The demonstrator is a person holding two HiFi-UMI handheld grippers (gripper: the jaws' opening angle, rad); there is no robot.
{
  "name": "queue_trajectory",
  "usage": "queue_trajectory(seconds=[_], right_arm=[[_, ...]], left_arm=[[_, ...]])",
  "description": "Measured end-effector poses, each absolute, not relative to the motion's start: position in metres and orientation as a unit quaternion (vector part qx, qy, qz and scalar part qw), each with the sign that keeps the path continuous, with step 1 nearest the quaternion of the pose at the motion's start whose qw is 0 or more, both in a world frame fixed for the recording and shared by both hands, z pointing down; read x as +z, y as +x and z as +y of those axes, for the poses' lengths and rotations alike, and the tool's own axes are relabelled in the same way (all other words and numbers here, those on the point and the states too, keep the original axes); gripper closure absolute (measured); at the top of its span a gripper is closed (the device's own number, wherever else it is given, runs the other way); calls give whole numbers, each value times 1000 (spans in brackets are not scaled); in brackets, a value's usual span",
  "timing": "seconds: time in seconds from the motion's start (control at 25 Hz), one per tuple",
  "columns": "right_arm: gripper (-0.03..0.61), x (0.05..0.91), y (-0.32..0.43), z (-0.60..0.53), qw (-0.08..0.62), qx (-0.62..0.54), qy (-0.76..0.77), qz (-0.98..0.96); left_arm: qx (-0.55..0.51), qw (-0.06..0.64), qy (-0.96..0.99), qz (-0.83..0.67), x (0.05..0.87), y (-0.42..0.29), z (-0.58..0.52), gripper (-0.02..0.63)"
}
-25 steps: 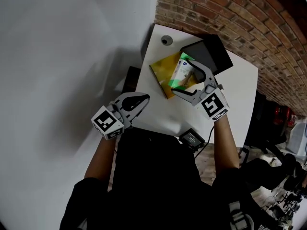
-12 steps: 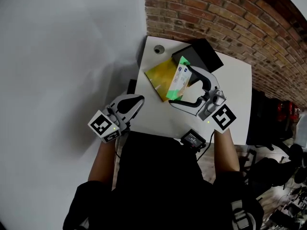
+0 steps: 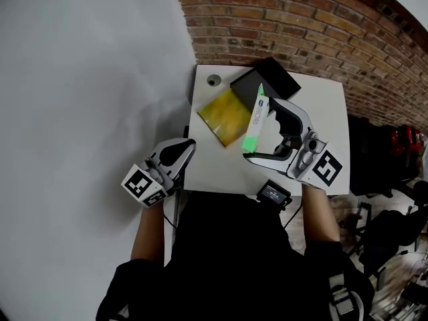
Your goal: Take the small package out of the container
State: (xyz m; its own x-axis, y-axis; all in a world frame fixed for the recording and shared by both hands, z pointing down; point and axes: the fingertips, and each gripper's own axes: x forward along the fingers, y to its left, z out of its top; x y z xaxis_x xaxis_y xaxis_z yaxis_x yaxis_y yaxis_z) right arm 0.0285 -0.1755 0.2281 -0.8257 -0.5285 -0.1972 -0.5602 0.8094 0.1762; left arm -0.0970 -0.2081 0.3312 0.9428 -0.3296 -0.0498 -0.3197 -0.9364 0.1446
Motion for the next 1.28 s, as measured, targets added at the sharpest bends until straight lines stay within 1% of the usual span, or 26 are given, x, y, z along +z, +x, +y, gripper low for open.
queue_trajectory(seconds=[0.12, 0.52, 0.92, 1.28], right_arm=[[121, 220, 33, -162, 114, 105, -281, 947], [121, 238, 44, -153, 183, 41, -264, 946], [121, 241, 44, -154, 201, 24, -245, 948], [121, 240, 44, -154, 204, 15, -232, 951]], left_arm=[[-41, 63, 984, -162, 325, -97, -202, 598], [-57, 57, 987, -141, 315, -89, -198, 598], [-53, 58, 987, -139, 314, -85, -189, 598], [-53, 64, 986, -145, 311, -82, -187, 598]])
